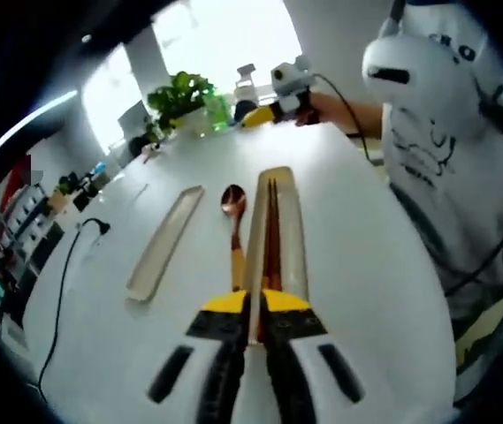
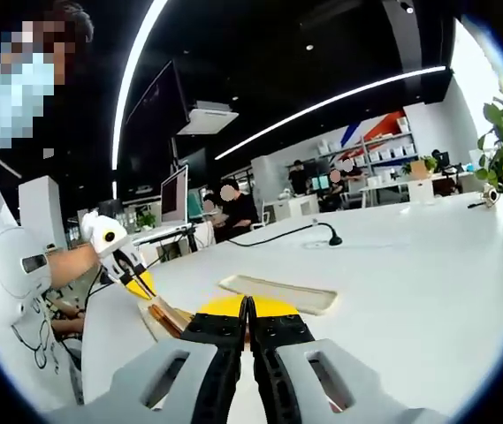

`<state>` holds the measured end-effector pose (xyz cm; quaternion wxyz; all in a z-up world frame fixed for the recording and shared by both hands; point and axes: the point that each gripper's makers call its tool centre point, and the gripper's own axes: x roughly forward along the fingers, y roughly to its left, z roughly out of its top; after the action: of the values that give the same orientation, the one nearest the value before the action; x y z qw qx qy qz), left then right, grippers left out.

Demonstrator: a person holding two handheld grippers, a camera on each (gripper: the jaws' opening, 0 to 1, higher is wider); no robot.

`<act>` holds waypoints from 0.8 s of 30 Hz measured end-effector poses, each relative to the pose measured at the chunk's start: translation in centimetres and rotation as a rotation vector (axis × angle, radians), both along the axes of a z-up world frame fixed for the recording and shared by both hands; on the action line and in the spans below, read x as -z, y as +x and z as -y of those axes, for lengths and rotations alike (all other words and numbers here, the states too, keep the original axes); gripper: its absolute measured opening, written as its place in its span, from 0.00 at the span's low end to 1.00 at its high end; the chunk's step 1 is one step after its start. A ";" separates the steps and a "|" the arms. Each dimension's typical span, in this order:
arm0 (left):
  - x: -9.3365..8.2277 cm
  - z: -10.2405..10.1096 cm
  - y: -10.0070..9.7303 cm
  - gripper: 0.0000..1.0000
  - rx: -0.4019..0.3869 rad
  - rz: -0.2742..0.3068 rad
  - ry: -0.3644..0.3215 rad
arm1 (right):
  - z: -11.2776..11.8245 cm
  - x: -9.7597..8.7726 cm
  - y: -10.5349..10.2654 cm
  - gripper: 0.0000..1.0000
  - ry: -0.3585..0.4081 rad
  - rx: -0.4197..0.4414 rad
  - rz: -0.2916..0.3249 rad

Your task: Arrange the utensils inside the cutlery case until each visible utensil rests in its matching compartment.

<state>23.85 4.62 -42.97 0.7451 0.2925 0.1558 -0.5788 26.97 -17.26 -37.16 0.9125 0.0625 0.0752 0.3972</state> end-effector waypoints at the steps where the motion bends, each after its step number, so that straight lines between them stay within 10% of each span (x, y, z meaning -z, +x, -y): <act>1: -0.2 -0.1 0.1 0.05 -0.014 0.003 -0.014 | -0.2 0.0 0.2 0.00 -0.017 -0.006 0.000; 24: -2.6 -3.1 3.1 0.06 -0.401 -0.005 -0.305 | -1.2 5.4 3.6 0.07 0.004 0.009 -0.295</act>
<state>26.97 7.72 -40.38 0.8802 0.1386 0.1236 -0.4367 30.55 -16.07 -42.53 0.8933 0.1225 0.2075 0.3795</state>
